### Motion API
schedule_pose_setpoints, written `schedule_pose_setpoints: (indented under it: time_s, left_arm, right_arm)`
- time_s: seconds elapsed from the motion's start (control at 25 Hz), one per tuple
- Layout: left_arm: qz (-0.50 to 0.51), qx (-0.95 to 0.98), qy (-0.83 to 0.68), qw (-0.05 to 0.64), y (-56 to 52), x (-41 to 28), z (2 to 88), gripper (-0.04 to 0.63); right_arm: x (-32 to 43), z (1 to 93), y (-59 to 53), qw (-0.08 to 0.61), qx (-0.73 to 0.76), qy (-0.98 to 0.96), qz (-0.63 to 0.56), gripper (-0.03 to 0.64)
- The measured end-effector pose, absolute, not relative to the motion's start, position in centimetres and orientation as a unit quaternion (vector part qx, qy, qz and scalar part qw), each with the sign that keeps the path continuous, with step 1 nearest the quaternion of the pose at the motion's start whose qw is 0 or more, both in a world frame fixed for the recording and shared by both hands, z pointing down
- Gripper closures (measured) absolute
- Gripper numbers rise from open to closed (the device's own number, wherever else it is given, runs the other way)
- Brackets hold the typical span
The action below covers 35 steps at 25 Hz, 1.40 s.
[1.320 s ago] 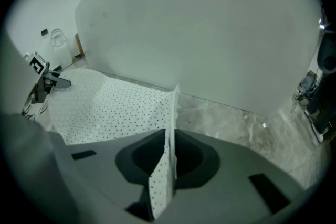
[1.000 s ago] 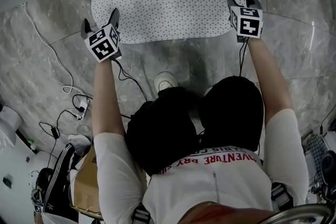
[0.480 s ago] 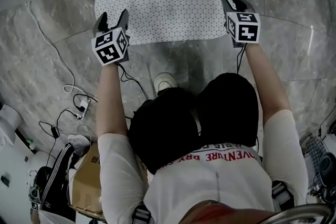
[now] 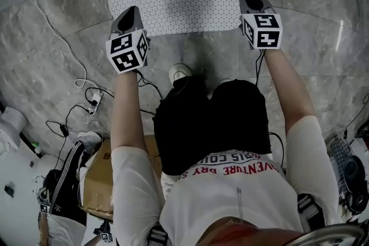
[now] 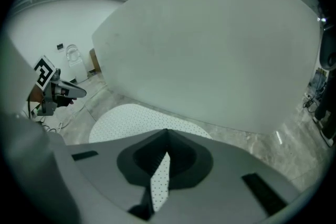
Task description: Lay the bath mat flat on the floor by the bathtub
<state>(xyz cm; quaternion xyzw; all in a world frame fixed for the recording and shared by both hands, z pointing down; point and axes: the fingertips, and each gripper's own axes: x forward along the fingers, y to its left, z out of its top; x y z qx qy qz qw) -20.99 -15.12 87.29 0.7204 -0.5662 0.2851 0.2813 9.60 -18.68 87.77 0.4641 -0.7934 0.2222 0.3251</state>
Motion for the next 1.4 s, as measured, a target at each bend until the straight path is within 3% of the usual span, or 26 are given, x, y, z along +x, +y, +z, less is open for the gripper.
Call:
schedule_pose_setpoints:
  time_s: [0.4, 0.96, 1.4]
  left_arm:
    - [0.240, 0.758, -0.537, 0.281, -14.2, -16.9, 65.2, 0.583]
    - [0.184, 0.812, -0.525, 0.176, -13.7, -12.1, 32.0, 0.583]
    - [0.071, 0.842, -0.528, 0.084, -8.7, -9.4, 10.0, 0.583]
  right_arm:
    - [6.2, 65.6, -16.3, 0.279, 0.457, -0.817, 0.214, 0.607]
    - [6.5, 33.2, -15.2, 0.190, 0.466, -0.847, 0.173, 0.607]
    - [8.3, 12.7, -9.9, 0.109, 0.462, -0.878, 0.062, 0.607]
